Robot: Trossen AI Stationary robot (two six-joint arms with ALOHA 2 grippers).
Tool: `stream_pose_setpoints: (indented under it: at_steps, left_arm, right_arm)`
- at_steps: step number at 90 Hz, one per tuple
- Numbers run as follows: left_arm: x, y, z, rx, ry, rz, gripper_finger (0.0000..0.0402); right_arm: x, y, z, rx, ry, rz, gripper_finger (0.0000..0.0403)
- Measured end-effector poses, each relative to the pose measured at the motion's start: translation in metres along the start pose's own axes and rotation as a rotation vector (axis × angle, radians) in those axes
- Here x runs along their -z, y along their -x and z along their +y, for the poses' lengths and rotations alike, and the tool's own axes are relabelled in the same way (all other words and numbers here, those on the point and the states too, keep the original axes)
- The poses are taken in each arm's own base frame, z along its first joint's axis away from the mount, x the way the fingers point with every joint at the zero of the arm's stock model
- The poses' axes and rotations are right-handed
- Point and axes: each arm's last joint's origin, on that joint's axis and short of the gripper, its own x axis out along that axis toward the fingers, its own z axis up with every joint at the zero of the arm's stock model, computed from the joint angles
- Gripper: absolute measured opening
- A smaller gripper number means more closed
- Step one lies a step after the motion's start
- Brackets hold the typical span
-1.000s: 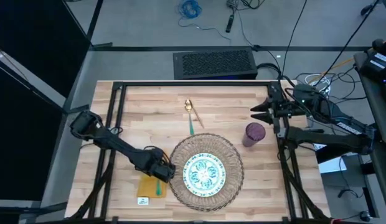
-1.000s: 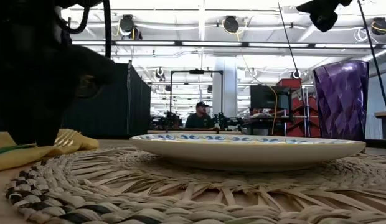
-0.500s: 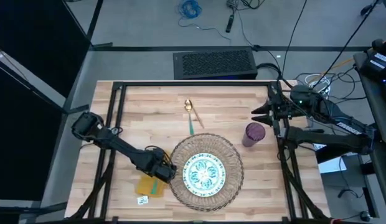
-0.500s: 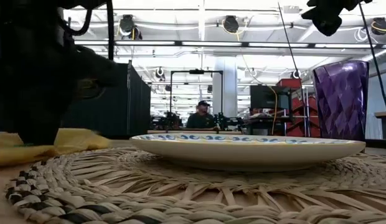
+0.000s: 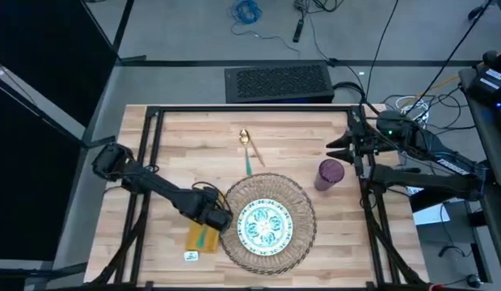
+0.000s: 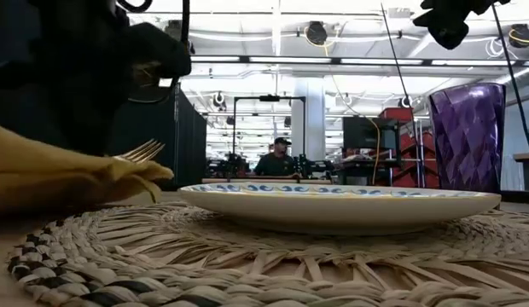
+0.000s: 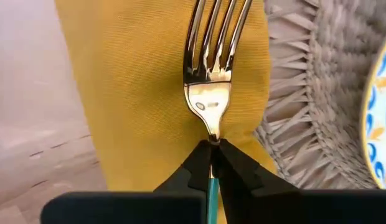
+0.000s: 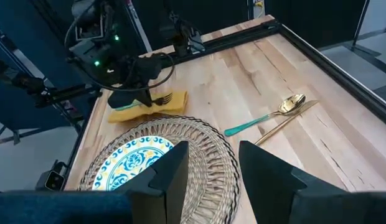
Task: Set table place
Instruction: Put the green table fork on top of the folded yellow table napkin
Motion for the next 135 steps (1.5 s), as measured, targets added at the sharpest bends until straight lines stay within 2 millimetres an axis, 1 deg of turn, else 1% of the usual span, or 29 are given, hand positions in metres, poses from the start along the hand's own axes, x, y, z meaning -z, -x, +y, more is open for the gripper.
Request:
stream_pose_setpoints:
  at_steps: [30, 61, 85, 92, 100, 112, 135]
  left_arm:
    - [-0.005, 0.0, -0.001, 0.0, 0.0, -0.001, 0.0002]
    - [-0.005, 0.0, -0.001, 0.002, 0.002, -0.012, 0.006]
    - [-0.005, 0.0, -0.001, 0.004, 0.003, -0.012, 0.0065]
    - [-0.004, -0.004, -0.004, 0.015, 0.004, -0.011, 0.0065]
    - [-0.002, -0.013, -0.007, 0.005, 0.0, 0.002, 0.0065]
    - [0.0, -0.025, -0.006, -0.063, -0.012, 0.018, 0.0066]
    - [0.0, -0.026, -0.005, -0.079, -0.038, 0.018, 0.0066]
  right_arm:
    - [0.001, 0.0, 0.0, 0.001, -0.006, 0.011, 0.013]
    - [0.001, 0.0, 0.0, 0.001, -0.007, 0.012, 0.013]
    - [0.001, 0.0, 0.0, 0.0, -0.007, 0.012, 0.013]
    - [0.001, 0.0, 0.0, -0.001, -0.007, 0.013, 0.013]
    - [0.001, 0.0, 0.0, -0.002, -0.01, 0.013, 0.013]
    - [0.002, 0.0, 0.0, -0.002, -0.011, 0.016, 0.013]
    - [0.002, 0.0, 0.0, -0.001, -0.009, 0.021, 0.013]
